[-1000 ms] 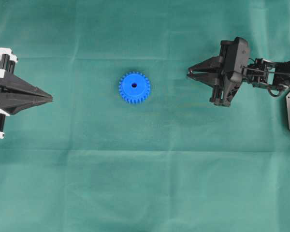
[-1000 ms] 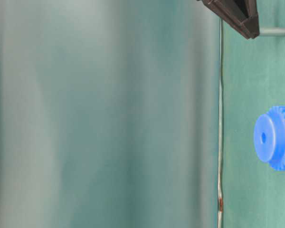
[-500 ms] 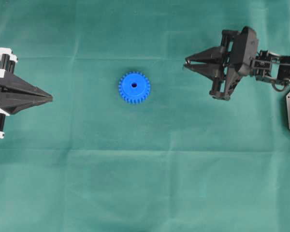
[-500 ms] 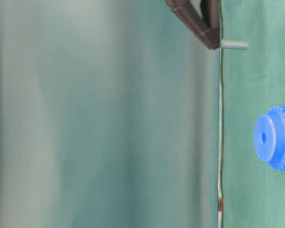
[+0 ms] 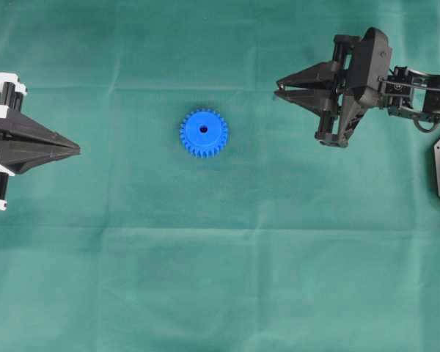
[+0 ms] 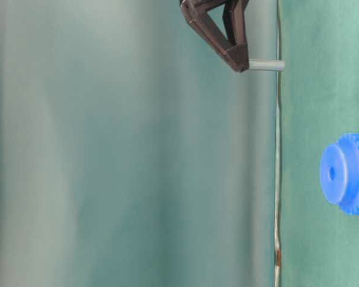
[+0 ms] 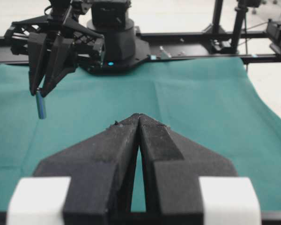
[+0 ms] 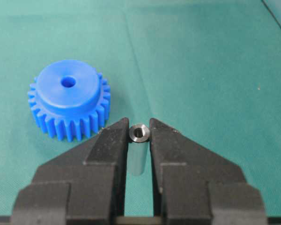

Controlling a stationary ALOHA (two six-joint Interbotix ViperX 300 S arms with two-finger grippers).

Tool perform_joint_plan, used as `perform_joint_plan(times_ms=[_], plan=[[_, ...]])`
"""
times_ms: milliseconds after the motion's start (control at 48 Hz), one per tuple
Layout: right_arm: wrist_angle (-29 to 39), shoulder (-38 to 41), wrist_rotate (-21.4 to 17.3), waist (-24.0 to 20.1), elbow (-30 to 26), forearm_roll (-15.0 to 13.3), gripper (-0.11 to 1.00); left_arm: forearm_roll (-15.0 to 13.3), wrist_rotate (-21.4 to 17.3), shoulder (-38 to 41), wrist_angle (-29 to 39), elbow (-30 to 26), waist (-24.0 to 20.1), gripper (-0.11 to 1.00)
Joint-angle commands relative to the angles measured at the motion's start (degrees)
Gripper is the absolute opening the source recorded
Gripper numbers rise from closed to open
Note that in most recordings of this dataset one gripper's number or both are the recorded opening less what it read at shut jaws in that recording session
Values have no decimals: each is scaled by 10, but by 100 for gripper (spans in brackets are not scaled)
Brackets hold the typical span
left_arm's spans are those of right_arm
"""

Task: Insert the shaft placed at a random location into the center hole of the medium gear at another random location.
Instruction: 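Lift the shaft and carry it left over the blue gear, then align the shaft above the gear's center hole and lower it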

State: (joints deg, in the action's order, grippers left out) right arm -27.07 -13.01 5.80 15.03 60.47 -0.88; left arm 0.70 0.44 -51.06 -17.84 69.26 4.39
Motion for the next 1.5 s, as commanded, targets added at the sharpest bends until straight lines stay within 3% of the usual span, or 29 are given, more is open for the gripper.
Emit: perform_joint_plan(times_ms=[0,208,500,875,1480], plan=[[2,-6,2,-4,-18,1,14,1,1,4,-2,-7,-2,0],[2,21,0,-25,-47,3,14,1,-1,4,-2,-6,-3,0],[14,91,0,-75,-129,12,14,2,-1,4,-1,-6,-7,0],[28,170,0,-93,-222,16,14,2,-1,3,-1,-6,-9,0],[37,188,0,-98,-233,16,14,2,-1,3,4,-6,-9,0]])
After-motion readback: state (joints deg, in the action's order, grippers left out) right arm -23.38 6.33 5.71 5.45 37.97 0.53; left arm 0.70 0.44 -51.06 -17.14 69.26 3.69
